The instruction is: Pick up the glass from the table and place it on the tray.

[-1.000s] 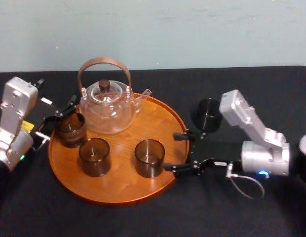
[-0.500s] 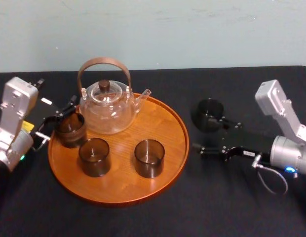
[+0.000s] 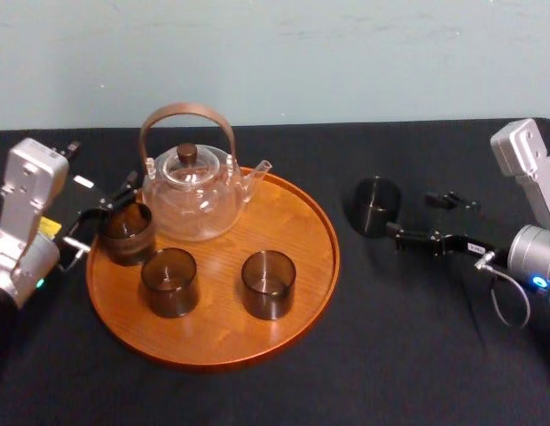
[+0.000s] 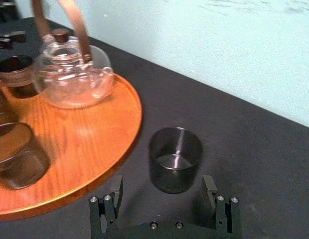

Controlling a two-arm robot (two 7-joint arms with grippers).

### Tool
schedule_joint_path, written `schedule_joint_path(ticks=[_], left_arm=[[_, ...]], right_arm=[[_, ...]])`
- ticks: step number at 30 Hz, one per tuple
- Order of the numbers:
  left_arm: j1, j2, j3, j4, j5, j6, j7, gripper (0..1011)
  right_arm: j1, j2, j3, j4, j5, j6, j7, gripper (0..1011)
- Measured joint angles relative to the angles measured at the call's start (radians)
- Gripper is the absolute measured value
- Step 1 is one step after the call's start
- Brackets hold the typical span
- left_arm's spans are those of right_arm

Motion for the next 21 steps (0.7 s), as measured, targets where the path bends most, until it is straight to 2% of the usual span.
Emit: schedule_joint_path(ticks=[11, 21], left_arm=[[0.000, 0.000, 0.000, 0.000, 0.000, 0.000, 0.000, 1001], [0.000, 0.000, 0.000, 0.000, 0.000, 0.000, 0.000, 1001]], right_arm=[[0.033, -0.044, 0.013, 0.054, -0.015, 0.052, -0.016, 1002], [0.077, -0.083, -0.002, 0.121, -0.030, 0.073, 0.005, 1002]])
